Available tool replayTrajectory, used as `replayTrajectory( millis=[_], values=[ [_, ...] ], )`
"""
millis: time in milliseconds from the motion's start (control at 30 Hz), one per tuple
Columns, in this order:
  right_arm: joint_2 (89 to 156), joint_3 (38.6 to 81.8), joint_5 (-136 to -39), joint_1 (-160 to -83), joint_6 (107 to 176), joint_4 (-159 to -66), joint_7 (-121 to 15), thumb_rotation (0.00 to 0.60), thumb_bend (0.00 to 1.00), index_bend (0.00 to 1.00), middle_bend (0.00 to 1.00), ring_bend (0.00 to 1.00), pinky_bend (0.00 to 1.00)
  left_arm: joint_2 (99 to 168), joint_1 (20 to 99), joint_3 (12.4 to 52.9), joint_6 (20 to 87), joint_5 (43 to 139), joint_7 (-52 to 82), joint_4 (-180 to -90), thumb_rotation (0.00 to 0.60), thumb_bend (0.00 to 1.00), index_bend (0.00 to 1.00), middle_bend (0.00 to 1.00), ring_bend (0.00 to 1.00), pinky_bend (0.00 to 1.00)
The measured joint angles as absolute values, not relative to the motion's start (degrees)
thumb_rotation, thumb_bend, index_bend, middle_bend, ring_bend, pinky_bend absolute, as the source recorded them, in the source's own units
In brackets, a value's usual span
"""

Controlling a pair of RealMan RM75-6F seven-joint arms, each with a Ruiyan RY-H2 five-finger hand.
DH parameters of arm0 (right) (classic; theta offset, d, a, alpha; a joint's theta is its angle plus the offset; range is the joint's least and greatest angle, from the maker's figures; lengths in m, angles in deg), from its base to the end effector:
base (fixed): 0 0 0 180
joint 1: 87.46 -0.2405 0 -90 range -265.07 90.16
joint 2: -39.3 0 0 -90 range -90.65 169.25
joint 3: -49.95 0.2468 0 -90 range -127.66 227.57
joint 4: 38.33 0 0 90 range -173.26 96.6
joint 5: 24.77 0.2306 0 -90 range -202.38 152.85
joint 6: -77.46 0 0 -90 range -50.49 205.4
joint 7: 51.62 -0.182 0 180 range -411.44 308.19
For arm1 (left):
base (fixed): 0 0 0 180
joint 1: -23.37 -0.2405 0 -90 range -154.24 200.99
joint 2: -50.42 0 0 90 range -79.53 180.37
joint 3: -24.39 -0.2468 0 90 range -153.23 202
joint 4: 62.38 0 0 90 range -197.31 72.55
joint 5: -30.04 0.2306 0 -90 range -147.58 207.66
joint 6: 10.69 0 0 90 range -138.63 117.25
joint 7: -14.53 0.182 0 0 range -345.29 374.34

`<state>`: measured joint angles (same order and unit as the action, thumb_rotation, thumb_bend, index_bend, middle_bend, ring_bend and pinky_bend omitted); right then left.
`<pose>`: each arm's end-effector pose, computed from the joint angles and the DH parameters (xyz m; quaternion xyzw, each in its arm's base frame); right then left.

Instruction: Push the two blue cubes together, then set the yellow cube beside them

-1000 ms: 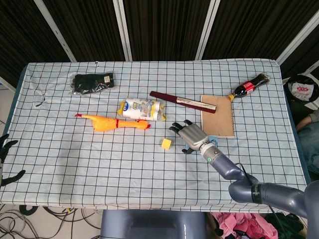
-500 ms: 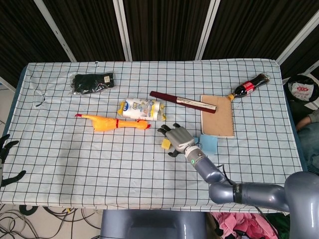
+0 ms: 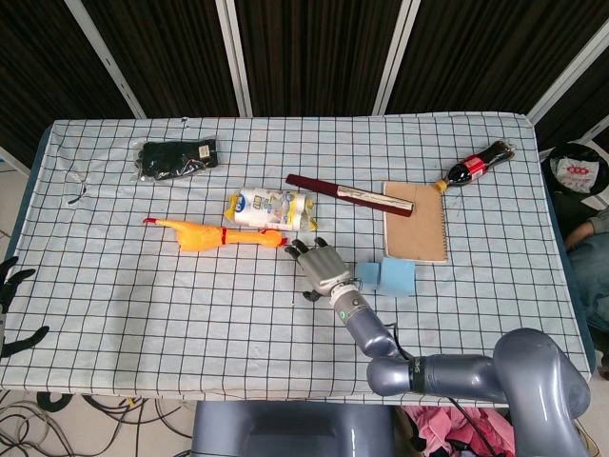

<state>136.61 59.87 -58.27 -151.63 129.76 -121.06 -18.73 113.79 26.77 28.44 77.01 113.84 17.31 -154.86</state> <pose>-0.0392 -0.3888 -0.1145 0.7762 -0.4030 0.3081 0.3745 -0.3176 0.2164 0.1540 -0.5751 -0.3662 -0.3778 0.6265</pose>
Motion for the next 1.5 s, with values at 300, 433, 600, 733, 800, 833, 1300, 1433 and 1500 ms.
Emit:
replayTrajectory(
  millis=[300, 433, 600, 733, 800, 833, 1300, 1433, 1500],
  values=[
    [137.8, 61.1, -60.3, -150.6, 130.3, -118.8, -19.9, 0.6, 0.19, 0.12, 0.06, 0.34, 0.09, 113.9, 26.8, 28.6, 77.0, 113.6, 17.7, -154.7, 0.6, 0.04, 0.21, 0.07, 0.0, 0.0],
    [137.9, 61.4, -60.6, -150.4, 130.0, -118.4, -20.1, 0.6, 0.19, 0.12, 0.06, 0.34, 0.09, 113.9, 26.8, 28.6, 77.0, 113.5, 17.7, -154.7, 0.6, 0.04, 0.21, 0.07, 0.0, 0.0],
    [137.9, 61.5, -60.9, -150.1, 129.2, -117.7, -20.3, 0.6, 0.19, 0.12, 0.06, 0.34, 0.09, 113.9, 26.8, 28.5, 76.9, 113.5, 17.7, -154.8, 0.6, 0.04, 0.21, 0.07, 0.0, 0.0],
    [137.7, 61.1, -61.1, -149.4, 129.0, -117.7, -20.5, 0.6, 0.19, 0.12, 0.07, 0.35, 0.09, 113.9, 26.8, 28.6, 76.9, 113.4, 17.9, -154.8, 0.6, 0.04, 0.21, 0.07, 0.0, 0.0],
    [137.8, 61.0, -61.1, -149.2, 129.0, -117.5, -20.4, 0.6, 0.19, 0.12, 0.07, 0.36, 0.09, 113.9, 26.8, 28.6, 76.9, 113.3, 17.9, -154.8, 0.6, 0.04, 0.21, 0.07, 0.0, 0.0],
    [137.9, 61.0, -61.0, -149.1, 129.0, -117.4, -20.4, 0.6, 0.19, 0.12, 0.07, 0.36, 0.09, 113.9, 26.8, 28.6, 76.9, 113.3, 18.0, -154.8, 0.6, 0.04, 0.21, 0.07, 0.0, 0.0],
    [140.5, 61.1, -62.9, -148.1, 128.3, -113.5, -21.8, 0.6, 0.21, 0.12, 0.08, 0.38, 0.09, 114.0, 26.8, 28.6, 76.9, 113.3, 18.1, -154.8, 0.6, 0.04, 0.21, 0.07, 0.0, 0.0],
    [140.8, 61.2, -63.6, -147.8, 128.0, -113.3, -22.0, 0.6, 0.23, 0.12, 0.08, 0.38, 0.09, 114.0, 26.8, 28.7, 76.9, 113.2, 18.2, -154.7, 0.6, 0.04, 0.21, 0.07, 0.0, 0.0],
    [140.9, 61.3, -63.9, -147.7, 127.8, -113.1, -22.0, 0.6, 0.23, 0.12, 0.08, 0.38, 0.09, 114.0, 26.8, 28.7, 76.9, 113.2, 18.2, -154.7, 0.6, 0.04, 0.21, 0.07, 0.0, 0.0]
  ],
)
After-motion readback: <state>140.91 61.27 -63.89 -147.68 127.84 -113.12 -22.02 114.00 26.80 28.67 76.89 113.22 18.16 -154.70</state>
